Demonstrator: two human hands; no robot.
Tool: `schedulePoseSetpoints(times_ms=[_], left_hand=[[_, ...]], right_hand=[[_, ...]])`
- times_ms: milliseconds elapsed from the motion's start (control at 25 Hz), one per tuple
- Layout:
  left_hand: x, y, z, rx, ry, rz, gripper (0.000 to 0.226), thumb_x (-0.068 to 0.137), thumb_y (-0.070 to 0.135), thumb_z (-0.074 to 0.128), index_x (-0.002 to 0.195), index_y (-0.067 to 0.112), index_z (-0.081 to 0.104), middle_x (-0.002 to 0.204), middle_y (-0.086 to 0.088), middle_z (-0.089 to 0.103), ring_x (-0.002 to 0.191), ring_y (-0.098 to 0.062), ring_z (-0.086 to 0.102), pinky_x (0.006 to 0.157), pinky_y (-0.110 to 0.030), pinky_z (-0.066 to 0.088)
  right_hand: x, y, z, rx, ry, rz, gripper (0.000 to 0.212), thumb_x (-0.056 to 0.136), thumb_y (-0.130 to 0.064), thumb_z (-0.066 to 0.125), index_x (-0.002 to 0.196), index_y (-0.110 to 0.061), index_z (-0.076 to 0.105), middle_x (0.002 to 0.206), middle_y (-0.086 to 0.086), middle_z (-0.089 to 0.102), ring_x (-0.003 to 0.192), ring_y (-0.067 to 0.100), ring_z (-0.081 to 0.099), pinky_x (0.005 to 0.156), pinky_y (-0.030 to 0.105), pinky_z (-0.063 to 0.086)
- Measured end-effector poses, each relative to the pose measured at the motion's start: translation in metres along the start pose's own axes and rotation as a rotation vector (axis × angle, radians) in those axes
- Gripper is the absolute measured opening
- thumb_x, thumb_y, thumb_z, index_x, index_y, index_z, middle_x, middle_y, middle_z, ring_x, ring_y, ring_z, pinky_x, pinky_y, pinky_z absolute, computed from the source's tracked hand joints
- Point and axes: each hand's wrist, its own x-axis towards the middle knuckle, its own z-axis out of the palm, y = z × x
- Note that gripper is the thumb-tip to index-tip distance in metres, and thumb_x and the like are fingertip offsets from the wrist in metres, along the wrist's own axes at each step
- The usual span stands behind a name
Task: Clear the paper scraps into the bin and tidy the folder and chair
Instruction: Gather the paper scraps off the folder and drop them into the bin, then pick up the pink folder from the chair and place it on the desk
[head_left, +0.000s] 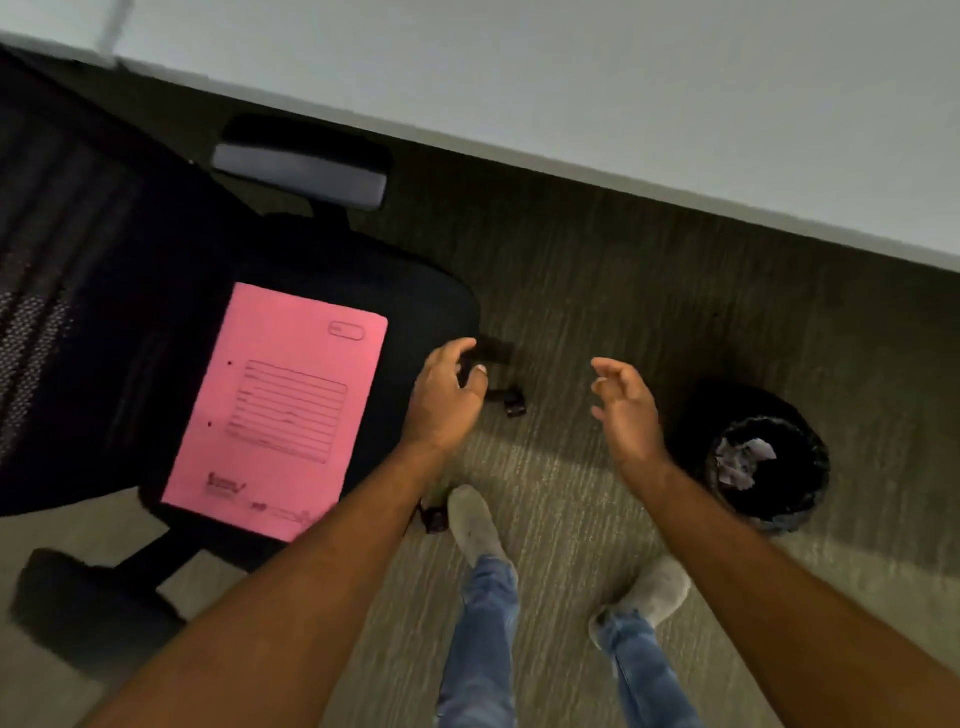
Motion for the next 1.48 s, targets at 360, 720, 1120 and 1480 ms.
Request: schedulePoseSetpoints(times_ms=[360,720,1120,1480], left_hand=[[0.016,-0.135,-0.170,-0.012,0.274,-0.236,0.040,0.103,0.024,0.050,0.143,0.027,0.050,0.144,-0.002,0.048,0.115,-0.013,0.052,0.091,-0.033,0.050],[0.015,-0.255,-0.218,0.235,0.308,-0.493,0.064,0.095,0.040,0.055,0.153,0.019,0.035,0.160,-0.007,0.035,0.145,-0.034,0.033,0.117,-0.052,0.034],[0.033,-0.255,-0.219,0.157,0.374,-0.722,0.053,0.101,0.023,0.051,0.152,0.017,0.039,0.150,-0.018,0.043,0.137,-0.039,0.040,0.109,-0.058,0.039],[0.016,-0.217,-0.217,-0.081,0.425,-0.715,0.026,0.099,0.013,0.043,0.119,0.013,0.060,0.120,-0.010,0.062,0.087,-0.024,0.062,0.062,-0.031,0.048]], right_hand=[[-0.031,-0.034,0.217,-0.047,-0.236,0.015,0.031,0.100,-0.004,0.050,0.127,-0.012,0.062,0.115,-0.009,0.062,0.121,0.019,0.059,0.114,0.050,0.043],[-0.057,-0.021,0.293,-0.059,-0.163,0.177,0.045,0.100,-0.009,0.057,0.142,-0.015,0.043,0.126,0.001,0.057,0.096,0.007,0.060,0.076,0.020,0.049],[-0.054,-0.022,0.289,0.012,-0.311,0.449,0.025,0.098,-0.001,0.049,0.106,-0.012,0.070,0.107,0.008,0.078,0.104,0.022,0.073,0.090,0.032,0.058],[-0.066,-0.048,0.263,-0.053,-0.370,0.385,0.032,0.095,0.003,0.043,0.108,-0.011,0.069,0.107,0.012,0.077,0.103,0.031,0.073,0.091,0.049,0.061]])
